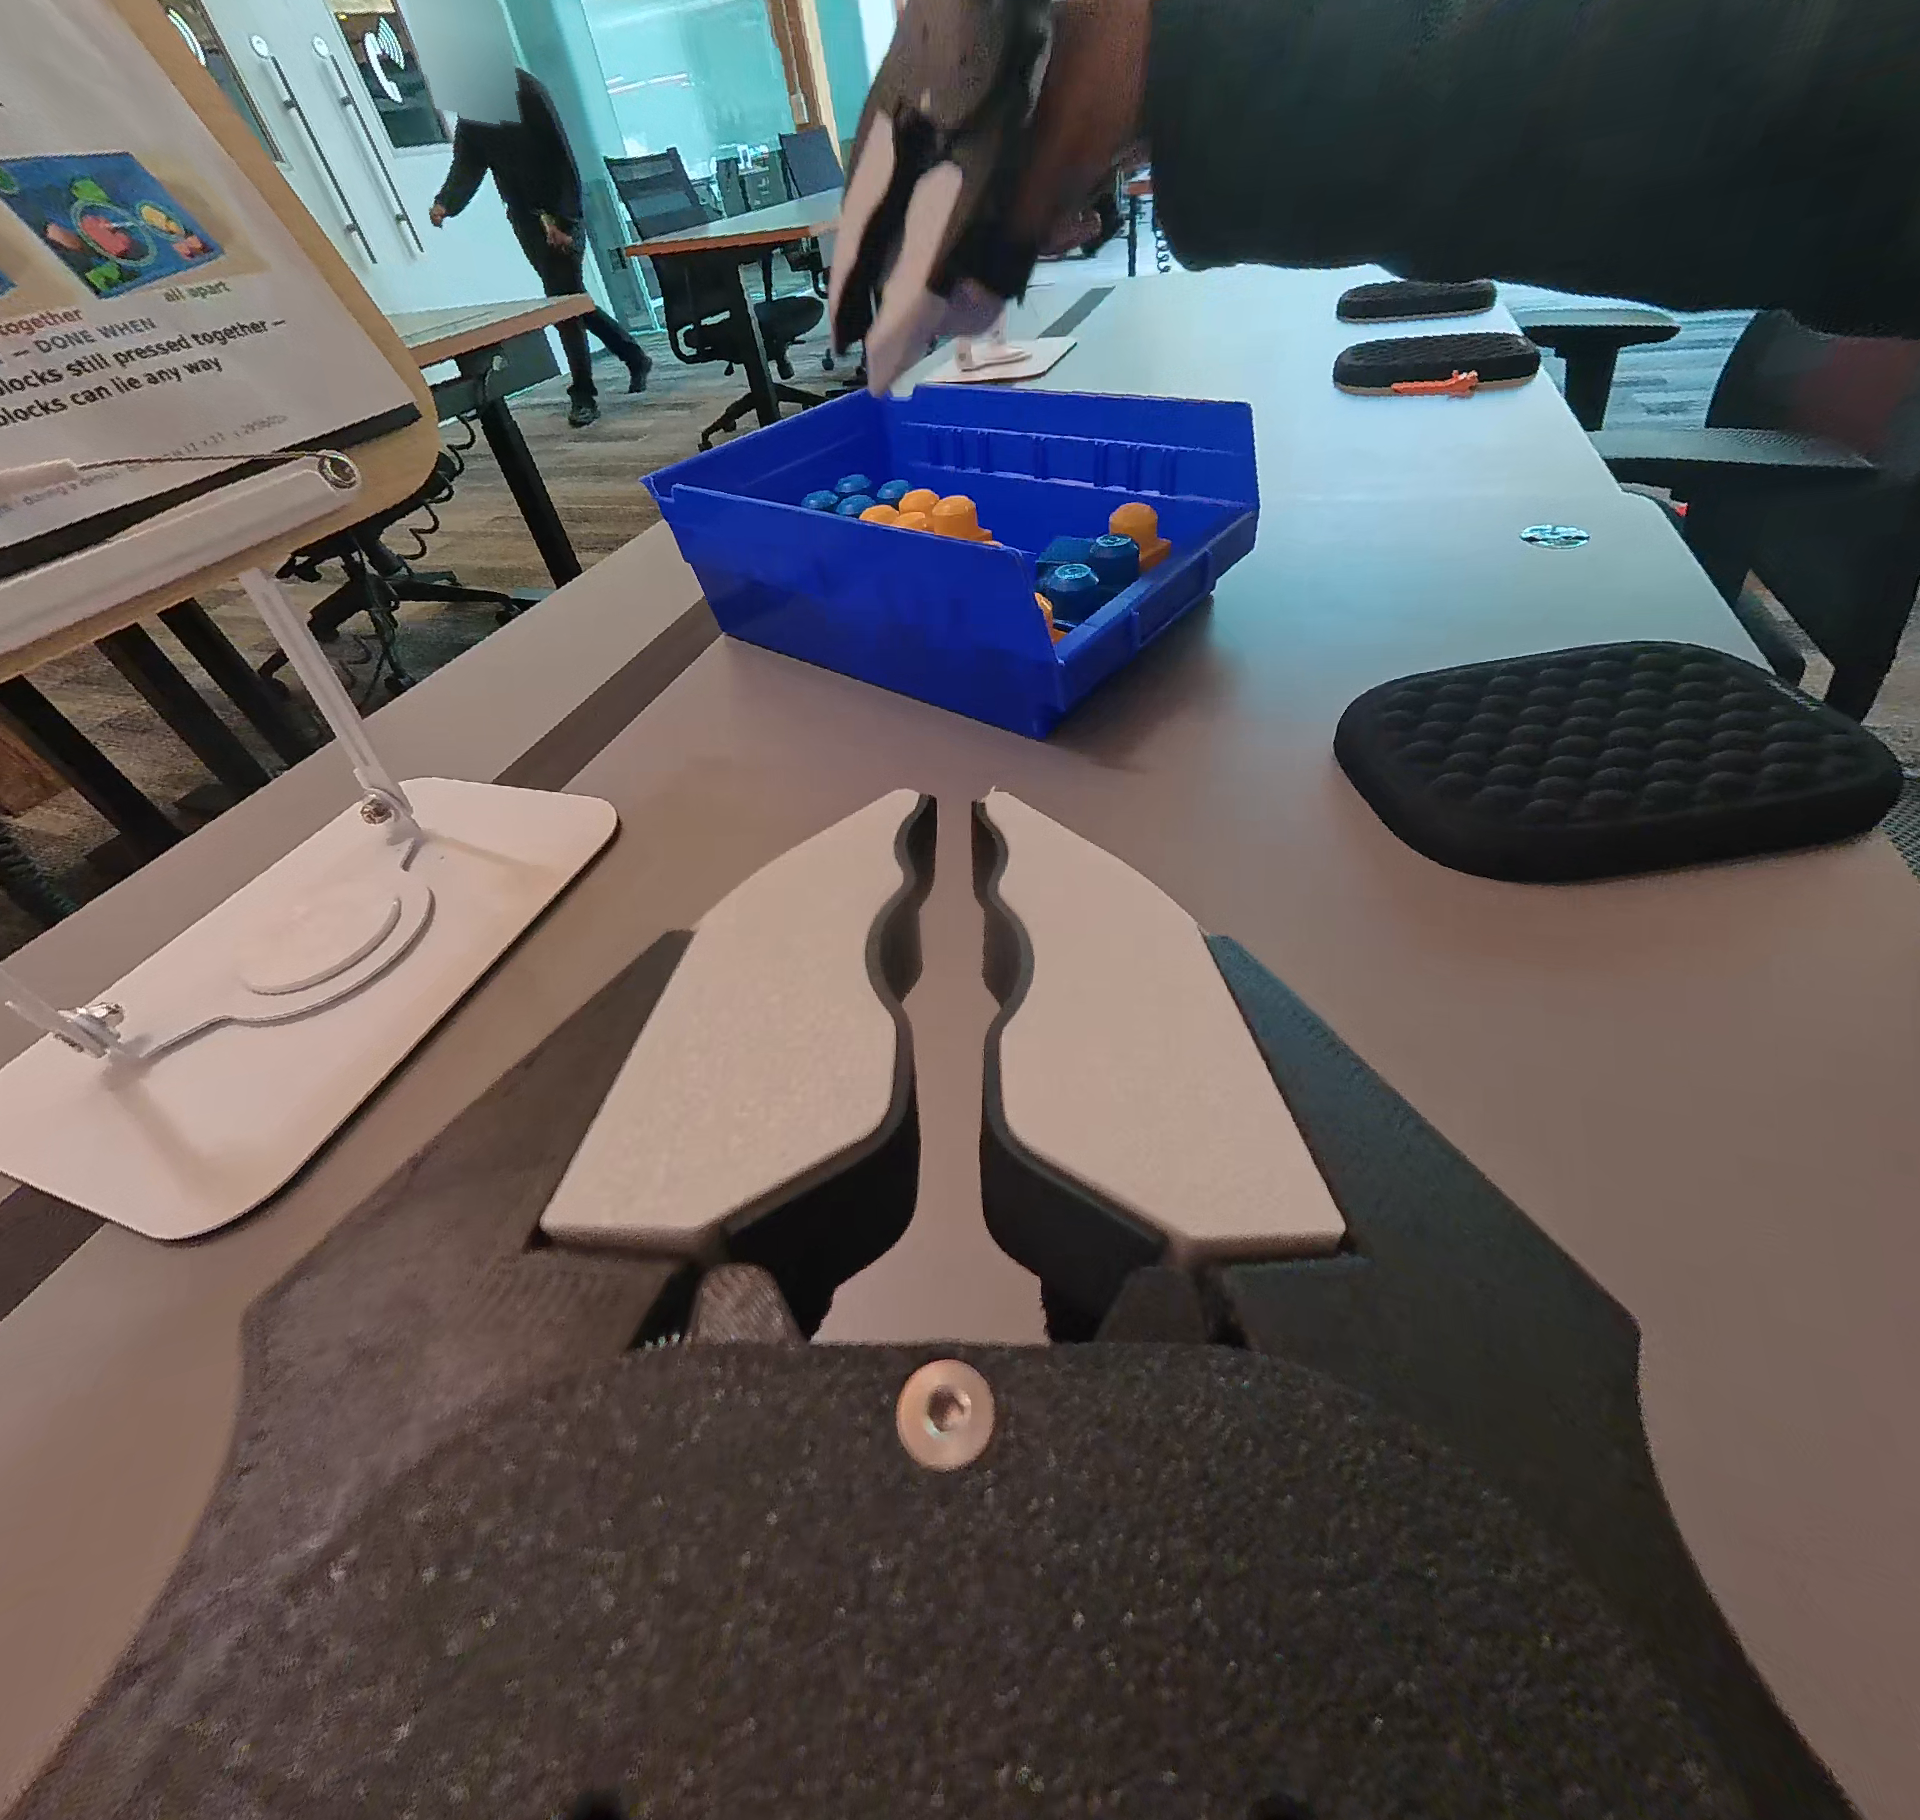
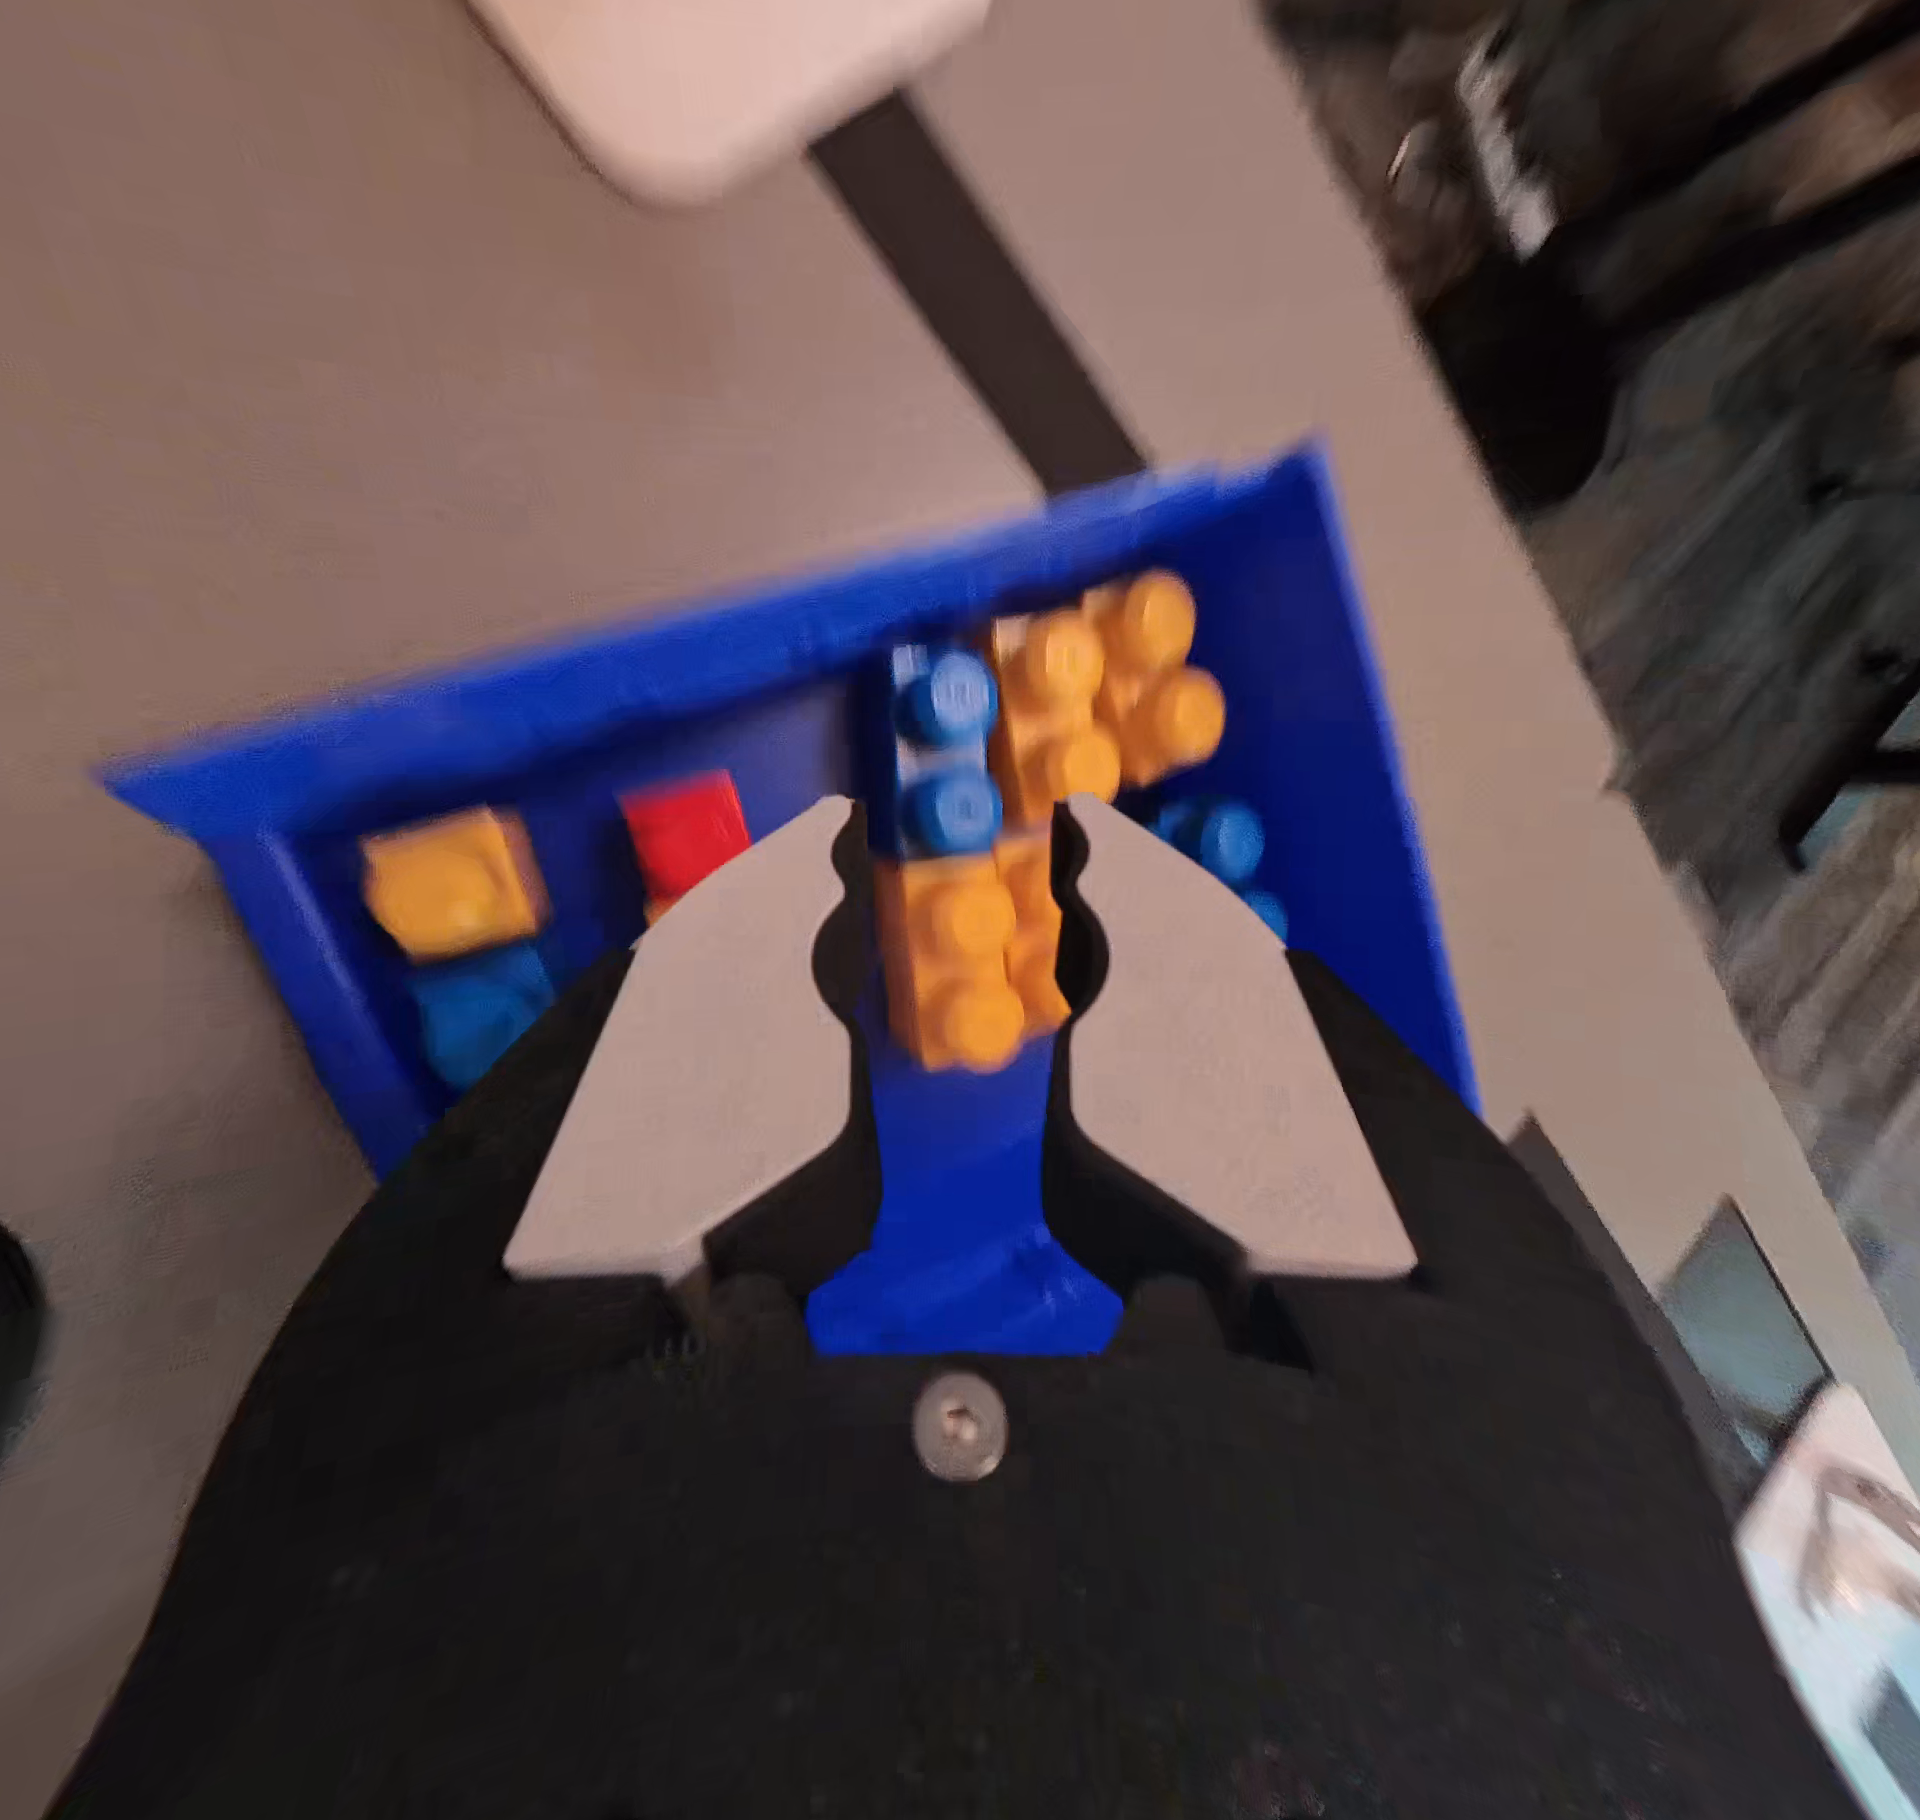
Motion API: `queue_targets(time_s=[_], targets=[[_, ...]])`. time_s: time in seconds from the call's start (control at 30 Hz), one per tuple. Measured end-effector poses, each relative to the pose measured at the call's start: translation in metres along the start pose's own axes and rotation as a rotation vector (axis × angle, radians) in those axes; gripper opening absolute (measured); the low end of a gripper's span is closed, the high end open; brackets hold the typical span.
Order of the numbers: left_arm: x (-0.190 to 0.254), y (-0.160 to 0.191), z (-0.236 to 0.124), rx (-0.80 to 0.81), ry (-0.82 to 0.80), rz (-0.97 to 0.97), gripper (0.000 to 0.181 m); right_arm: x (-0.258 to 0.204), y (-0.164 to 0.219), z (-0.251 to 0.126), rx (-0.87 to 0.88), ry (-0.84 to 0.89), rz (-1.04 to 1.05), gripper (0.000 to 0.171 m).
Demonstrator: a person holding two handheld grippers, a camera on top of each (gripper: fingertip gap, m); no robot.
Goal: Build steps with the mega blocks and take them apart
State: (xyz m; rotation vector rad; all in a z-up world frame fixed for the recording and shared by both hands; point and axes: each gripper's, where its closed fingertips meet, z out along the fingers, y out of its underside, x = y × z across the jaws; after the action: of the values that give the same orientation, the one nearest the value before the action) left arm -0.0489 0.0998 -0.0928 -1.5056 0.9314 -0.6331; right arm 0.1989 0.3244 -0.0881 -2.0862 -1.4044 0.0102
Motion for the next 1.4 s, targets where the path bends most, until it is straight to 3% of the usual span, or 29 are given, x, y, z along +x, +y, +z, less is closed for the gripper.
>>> queue_targets(time_s=[0.17,0.37,0.7,1.0,1.23,1.4], targets=[[-0.008,-0.001,-0.003,0.002,-0.051,-0.007,0.0,-0.054,-0.099,-0.042,0.476,0.005,0.209,0.015],[-0.024,-0.003,-0.01,0.018,-0.122,-0.05,0.0,-0.136,-0.127,-0.028,0.751,-0.062,0.393,0.0],[-0.054,-0.019,-0.036,0.028,-0.265,-0.062,0.0,-0.169,-0.109,0.022,0.823,-0.046,0.415,0.0],[-0.129,-0.047,-0.147,-0.072,-0.549,-0.102,0.011,-0.17,-0.108,0.016,0.839,-0.059,0.395,0.0],[-0.201,-0.004,-0.248,-0.334,-0.803,-0.199,0.027,-0.168,-0.108,0.012,0.85,-0.055,0.394,0.0],[-0.228,0.055,-0.28,-0.541,-0.832,-0.315,0.036,-0.172,-0.109,0.014,0.841,-0.064,0.381,0.0]])
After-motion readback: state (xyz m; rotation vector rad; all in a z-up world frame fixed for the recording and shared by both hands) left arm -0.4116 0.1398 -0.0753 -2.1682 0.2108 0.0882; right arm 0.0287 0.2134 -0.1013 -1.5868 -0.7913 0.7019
